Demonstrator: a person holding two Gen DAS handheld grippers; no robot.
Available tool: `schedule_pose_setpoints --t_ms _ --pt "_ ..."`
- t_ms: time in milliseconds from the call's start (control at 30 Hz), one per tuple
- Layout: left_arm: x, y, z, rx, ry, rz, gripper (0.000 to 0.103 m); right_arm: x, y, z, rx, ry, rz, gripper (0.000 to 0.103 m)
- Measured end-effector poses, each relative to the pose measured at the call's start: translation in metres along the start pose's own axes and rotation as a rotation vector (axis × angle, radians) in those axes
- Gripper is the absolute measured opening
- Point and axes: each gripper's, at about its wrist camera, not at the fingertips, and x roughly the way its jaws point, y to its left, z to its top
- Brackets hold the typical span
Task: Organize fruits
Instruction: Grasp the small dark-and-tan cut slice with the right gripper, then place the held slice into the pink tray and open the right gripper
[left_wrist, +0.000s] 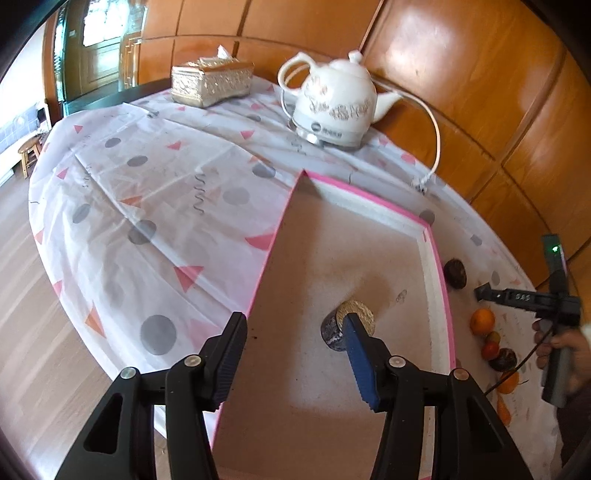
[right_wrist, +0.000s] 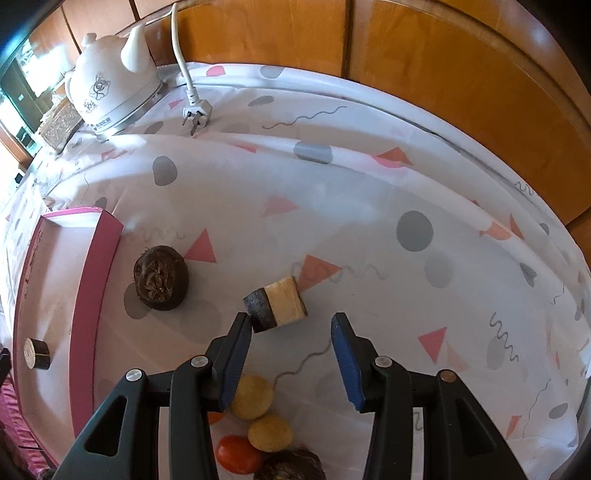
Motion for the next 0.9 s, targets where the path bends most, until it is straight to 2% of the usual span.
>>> schedule_pose_setpoints --t_ms 133,167,267,567,700,900 --pt "-0.002 0.012 -0.002 -0.042 0.000 0.020 0.059 0.008 0.005 0.005 -0.002 0.009 -0.001 0.045" --pt "-0.003 0.014 -0.002 -0.051 0.003 0.023 0.059 0.011 0.006 0.006 0.000 0.012 0.006 0.035" --pt "-0.007 0.019 -0.005 -0.061 -0.006 0.029 0.059 0.014 0.010 0.007 -0.014 0.006 -0.004 0.035" --pt "-0.014 0.030 -0.012 -0.118 -0.005 0.037 0.061 -0.038 0.021 -0.013 0.004 -0.113 0.038 0.035" --pt "-0.017 0.030 -0.014 -0.114 -0.008 0.037 0.063 -0.060 0.041 -0.022 -0.044 -0.149 0.117 0.035" --pt "-0.022 0.031 -0.017 -0.102 -0.015 0.040 0.065 -0.071 0.102 -0.043 -0.173 -0.152 0.254 0.035"
